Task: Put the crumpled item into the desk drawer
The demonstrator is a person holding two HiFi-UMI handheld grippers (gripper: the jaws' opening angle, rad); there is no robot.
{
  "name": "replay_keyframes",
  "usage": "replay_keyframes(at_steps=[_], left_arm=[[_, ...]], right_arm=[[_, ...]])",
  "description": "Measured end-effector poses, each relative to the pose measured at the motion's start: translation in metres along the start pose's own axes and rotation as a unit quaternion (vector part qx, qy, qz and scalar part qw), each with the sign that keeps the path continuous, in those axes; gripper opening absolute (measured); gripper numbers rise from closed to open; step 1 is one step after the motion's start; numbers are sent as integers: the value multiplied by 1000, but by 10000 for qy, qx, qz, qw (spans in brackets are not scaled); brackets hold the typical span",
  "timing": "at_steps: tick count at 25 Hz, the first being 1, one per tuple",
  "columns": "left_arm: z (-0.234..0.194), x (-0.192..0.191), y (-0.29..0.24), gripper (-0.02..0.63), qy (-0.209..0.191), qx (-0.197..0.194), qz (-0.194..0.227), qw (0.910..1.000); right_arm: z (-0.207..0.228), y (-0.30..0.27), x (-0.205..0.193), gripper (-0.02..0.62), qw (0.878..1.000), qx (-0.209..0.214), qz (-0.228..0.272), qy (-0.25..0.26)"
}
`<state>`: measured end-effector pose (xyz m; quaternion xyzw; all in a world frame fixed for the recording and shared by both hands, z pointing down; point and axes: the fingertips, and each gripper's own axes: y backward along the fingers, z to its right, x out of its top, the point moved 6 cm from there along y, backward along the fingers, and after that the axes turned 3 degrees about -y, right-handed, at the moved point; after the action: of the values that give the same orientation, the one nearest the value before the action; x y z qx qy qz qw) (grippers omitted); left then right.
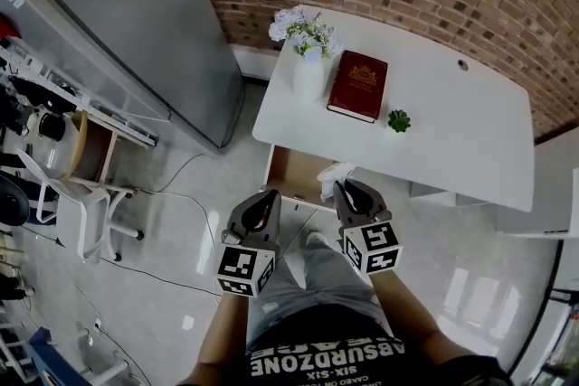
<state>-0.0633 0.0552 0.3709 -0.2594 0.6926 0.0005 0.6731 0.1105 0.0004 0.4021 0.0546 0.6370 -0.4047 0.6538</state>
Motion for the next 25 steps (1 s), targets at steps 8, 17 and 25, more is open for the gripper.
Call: replay_keyframes(at_steps=[8, 17, 25], left_arm=[[-44, -6, -32, 6, -1, -491, -325, 9983], [-72, -14, -52, 6, -131, -916, -635, 9937], [-86, -18, -70, 6, -191, -1148, -770, 9902]], right_arm=[[-15, -47, -7, 31, 9990, -298, -329, -6], [-21, -80, -20, 31, 9968, -517, -593, -121], [-17, -101, -33, 31, 9943, -644, -818, -214]])
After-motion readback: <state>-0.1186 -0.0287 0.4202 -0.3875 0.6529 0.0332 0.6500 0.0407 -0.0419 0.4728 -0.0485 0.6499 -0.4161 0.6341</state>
